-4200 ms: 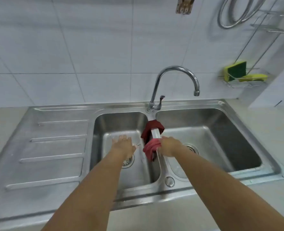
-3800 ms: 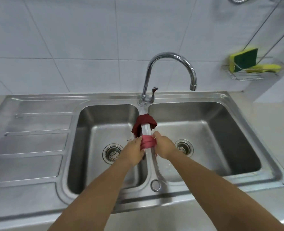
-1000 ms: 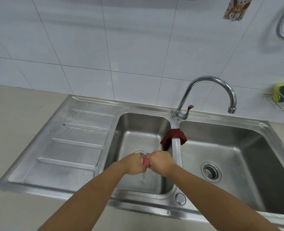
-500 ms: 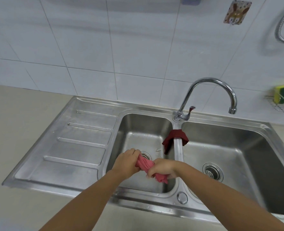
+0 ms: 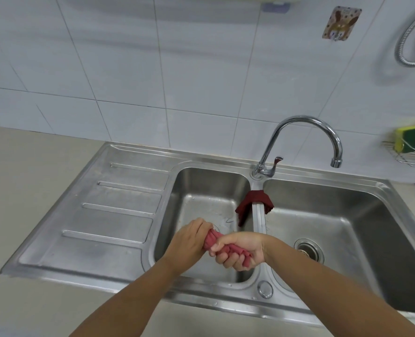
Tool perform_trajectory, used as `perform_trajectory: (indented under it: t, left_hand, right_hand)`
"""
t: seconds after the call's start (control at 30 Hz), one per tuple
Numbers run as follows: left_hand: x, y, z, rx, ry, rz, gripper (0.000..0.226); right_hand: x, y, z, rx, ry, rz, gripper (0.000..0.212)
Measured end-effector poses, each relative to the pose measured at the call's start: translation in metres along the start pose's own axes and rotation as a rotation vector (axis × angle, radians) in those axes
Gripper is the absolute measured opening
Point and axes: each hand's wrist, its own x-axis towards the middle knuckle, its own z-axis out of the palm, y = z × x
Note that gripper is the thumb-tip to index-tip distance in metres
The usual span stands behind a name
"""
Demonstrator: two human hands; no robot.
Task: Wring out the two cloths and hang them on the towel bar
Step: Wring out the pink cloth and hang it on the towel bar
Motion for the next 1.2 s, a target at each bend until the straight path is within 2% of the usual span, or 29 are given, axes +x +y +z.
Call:
perform_trajectory:
  t: [0.13,0.23,0.33,0.43,0.53,0.63,0.7,0.77,0.83,0.87,1.0,1.1,1.2]
  left_hand:
    - [0.007,-0.006,-0.010,0.061,-0.123,0.046,0.035]
    - [0.010,-0.005,-0.011,0.067,-0.219,0.046,0.029]
    - [0.014,-0.003,-0.009,0.098,-0.365,0.013,0.014]
    - [0.023,0.000,-0.006,0.132,-0.494,-0.038,0.021]
    - [0.033,0.004,-0.004,0.166,-0.577,-0.100,0.027]
    - [0.042,0.008,-0.007,0.184,-0.657,-0.136,0.034]
    - [0.046,0.012,-0.009,0.168,-0.713,-0.171,0.033]
    - [0.049,0.014,-0.009,0.114,-0.780,-0.221,0.021]
    - [0.049,0.012,-0.006,-0.032,-0.864,-0.300,0.012]
    - [0.049,0.011,-0.005,-0.124,-0.902,-0.348,0.016]
    - [0.043,0.005,-0.007,-0.473,-1.068,-0.608,0.024]
    - [0.036,0.003,-0.009,-0.598,-1.185,-0.705,0.029]
    - [0.031,-0.001,-0.005,-0.553,-1.073,-0.719,0.026]
  right_hand:
    - [-0.006,0.007,0.006,0.002,0.029,-0.054,0.005]
    - [-0.004,0.012,0.004,-0.096,0.128,-0.051,0.013]
    - [0.006,0.014,0.004,-0.373,0.384,-0.031,0.023]
    - [0.016,0.015,-0.001,-0.651,0.626,-0.090,0.027]
    - [0.025,0.013,-0.007,-1.057,0.862,-0.107,0.025]
    - [0.029,0.012,-0.010,-1.429,1.013,-0.095,0.022]
    - [0.029,0.008,-0.013,-1.643,1.016,-0.113,0.026]
    - [0.027,0.004,-0.018,-1.827,0.991,-0.130,0.024]
    - [0.028,0.002,-0.023,-1.934,0.965,-0.146,0.020]
    - [0.028,0.003,-0.024,-1.964,0.955,-0.153,0.019]
    - [0.034,0.006,-0.021,-1.968,0.928,-0.218,0.019]
    - [0.039,0.009,-0.017,-1.947,0.913,-0.268,0.021]
    - [0.043,0.007,-0.017,-1.934,0.929,-0.248,0.017]
